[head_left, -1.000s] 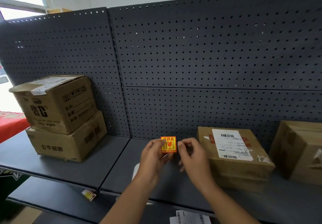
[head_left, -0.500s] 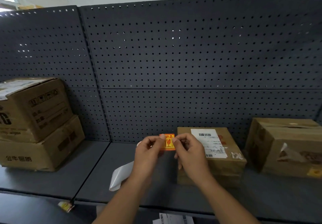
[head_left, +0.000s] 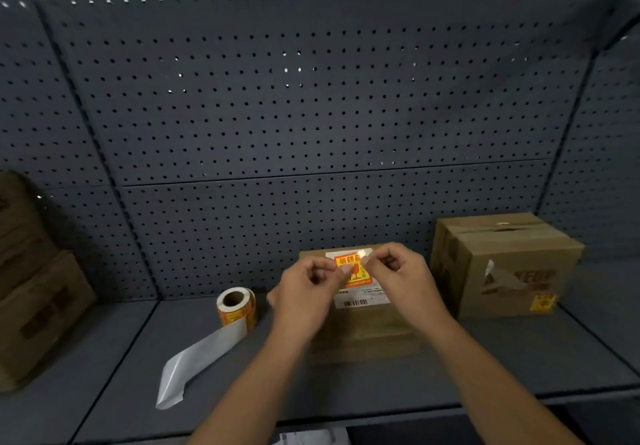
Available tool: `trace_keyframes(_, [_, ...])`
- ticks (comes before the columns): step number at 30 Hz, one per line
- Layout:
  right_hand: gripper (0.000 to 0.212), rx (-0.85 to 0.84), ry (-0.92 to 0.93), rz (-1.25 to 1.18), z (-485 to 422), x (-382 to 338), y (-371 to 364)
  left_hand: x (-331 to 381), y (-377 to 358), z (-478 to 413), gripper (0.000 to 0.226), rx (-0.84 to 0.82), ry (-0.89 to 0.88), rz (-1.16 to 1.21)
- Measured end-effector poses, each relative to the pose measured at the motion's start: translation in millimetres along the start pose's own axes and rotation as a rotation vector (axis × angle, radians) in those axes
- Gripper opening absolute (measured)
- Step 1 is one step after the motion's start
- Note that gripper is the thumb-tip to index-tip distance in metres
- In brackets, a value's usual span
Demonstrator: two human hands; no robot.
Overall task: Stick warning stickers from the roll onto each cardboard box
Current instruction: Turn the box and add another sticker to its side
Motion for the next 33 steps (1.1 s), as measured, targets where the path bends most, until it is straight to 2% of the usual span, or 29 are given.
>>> trace_keyframes(6, [0.013, 0.024, -0.083, 0.078, -12, 25, 38, 4, -41, -15, 0.031, -0.033, 0.024, -0.186])
trace_keyframes(9, [0.012, 0.048, -0.127, 0.121, -16, 36, 56, 4, -58, -17, 0.043, -0.061, 0.055, -0.218])
trace_keyframes(12, [0.013, 0.044, -0.164, 0.16, -17, 46, 67, -6, -75, -19, 0.068, -0.115, 0.108, -0.098])
trace_keyframes(15, [0.013, 0.036, -0.196, 0.194, -18, 56, 74, -21, -90, -22, 0.08, -0.154, 0.145, -0.005])
trace_keyframes(18, [0.011, 0.02, -0.213, 0.204, -18, 62, 76, -17, -94, -19, 0.068, -0.161, 0.118, -0.087])
trace_keyframes(23, [0.01, -0.019, -0.255, 0.216, -18, 68, 76, -8, -90, -14, 0.048, -0.08, 0.079, -0.262])
trace_keyframes(33, [0.01, -0.053, -0.25, 0.196, -17, 72, 70, -9, -91, -11, 0.043, -0.079, 0.058, -0.343])
Point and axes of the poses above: each hand's wrist, its own z-axis away from the middle knuckle, its own y-axis out of the back of the hand, x = y × z, the point moved 8 cm from there along -z, towards the middle knuckle, and after that the axes turned 9 degrees about -y, right-handed, at the moved point
